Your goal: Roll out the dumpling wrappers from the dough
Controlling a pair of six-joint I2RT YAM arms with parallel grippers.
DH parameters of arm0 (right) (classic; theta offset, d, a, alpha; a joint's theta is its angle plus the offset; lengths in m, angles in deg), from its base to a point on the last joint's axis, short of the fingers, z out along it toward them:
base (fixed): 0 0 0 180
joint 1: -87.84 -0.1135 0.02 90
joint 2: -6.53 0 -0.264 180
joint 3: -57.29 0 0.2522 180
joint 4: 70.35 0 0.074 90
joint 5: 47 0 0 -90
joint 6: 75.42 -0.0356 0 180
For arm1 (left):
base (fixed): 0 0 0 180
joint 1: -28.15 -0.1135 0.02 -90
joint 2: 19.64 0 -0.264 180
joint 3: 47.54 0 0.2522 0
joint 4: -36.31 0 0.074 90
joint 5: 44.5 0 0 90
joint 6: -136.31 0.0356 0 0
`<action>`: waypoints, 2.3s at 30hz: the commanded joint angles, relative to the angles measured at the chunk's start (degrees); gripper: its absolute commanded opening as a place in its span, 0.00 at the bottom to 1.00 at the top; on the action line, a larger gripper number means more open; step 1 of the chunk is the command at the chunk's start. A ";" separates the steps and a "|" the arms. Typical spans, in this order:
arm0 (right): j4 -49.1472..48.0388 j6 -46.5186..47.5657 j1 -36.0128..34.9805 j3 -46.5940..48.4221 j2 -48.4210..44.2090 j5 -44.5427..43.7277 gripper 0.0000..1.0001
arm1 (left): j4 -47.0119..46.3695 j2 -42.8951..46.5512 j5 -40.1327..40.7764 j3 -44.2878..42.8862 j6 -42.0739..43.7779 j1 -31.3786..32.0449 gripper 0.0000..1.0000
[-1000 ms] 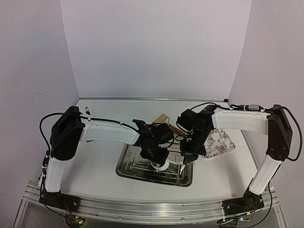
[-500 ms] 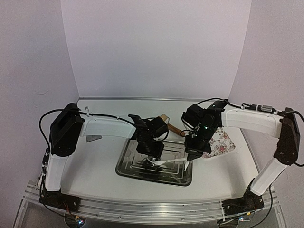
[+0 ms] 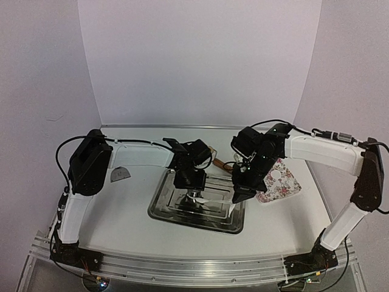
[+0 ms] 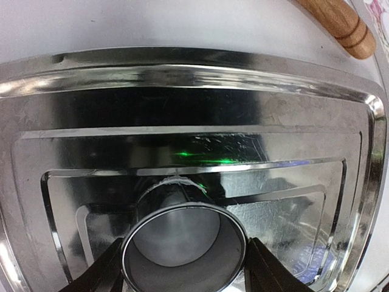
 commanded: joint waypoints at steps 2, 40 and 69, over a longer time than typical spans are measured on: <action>-1.60 6.08 -2.73 3.48 -0.29 5.48 0.00 | 6.12 -6.50 1.12 -1.27 -2.05 -2.67 0.40; -8.94 8.82 -15.89 17.62 0.07 -7.92 0.00 | 6.89 -7.55 -2.31 -4.83 -3.42 -3.13 0.44; -12.97 8.47 3.99 -0.77 5.97 -3.68 0.69 | -7.78 8.08 -5.96 -2.67 4.90 -3.13 0.94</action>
